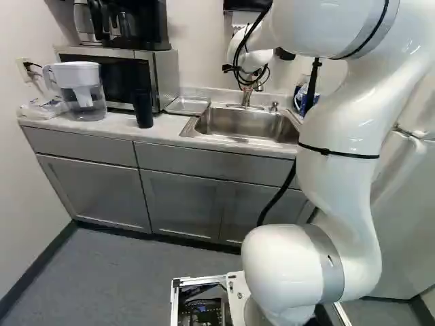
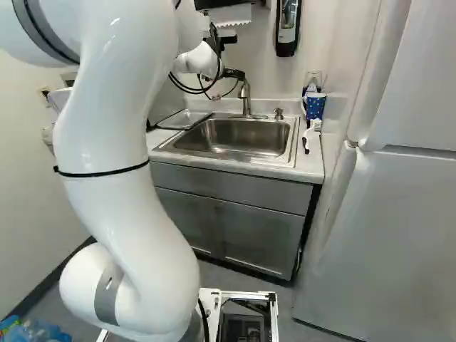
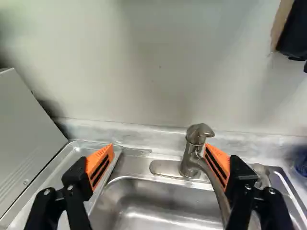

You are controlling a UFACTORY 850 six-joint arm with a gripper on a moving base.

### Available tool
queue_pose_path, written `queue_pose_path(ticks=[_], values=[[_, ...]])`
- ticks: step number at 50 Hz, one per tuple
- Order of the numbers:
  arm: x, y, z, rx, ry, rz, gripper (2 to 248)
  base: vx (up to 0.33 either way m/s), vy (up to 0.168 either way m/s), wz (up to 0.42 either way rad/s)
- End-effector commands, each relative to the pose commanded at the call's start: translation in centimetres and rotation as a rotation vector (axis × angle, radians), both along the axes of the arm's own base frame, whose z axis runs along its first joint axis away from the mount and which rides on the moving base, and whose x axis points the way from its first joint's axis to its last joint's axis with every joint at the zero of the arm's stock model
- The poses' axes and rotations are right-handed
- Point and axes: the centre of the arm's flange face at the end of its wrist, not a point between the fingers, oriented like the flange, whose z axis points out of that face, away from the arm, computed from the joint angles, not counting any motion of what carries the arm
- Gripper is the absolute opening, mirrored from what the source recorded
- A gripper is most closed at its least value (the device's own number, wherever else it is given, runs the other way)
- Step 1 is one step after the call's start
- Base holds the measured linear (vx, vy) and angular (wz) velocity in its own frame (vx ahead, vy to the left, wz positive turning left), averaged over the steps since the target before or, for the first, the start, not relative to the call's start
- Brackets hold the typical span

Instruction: Rinse the cup and place it in the tray

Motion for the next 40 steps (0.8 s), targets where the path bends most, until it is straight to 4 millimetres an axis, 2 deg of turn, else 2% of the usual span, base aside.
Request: queue_pose_path(ticks=[23, 40], values=[[2.1, 0.0, -0.2, 0.000, -0.007, 0.002, 247, 0.000, 0.000, 0.000], [2.6, 0.0, -0.3, -0.001, -0.009, 0.002, 247, 0.000, 0.000, 0.000]])
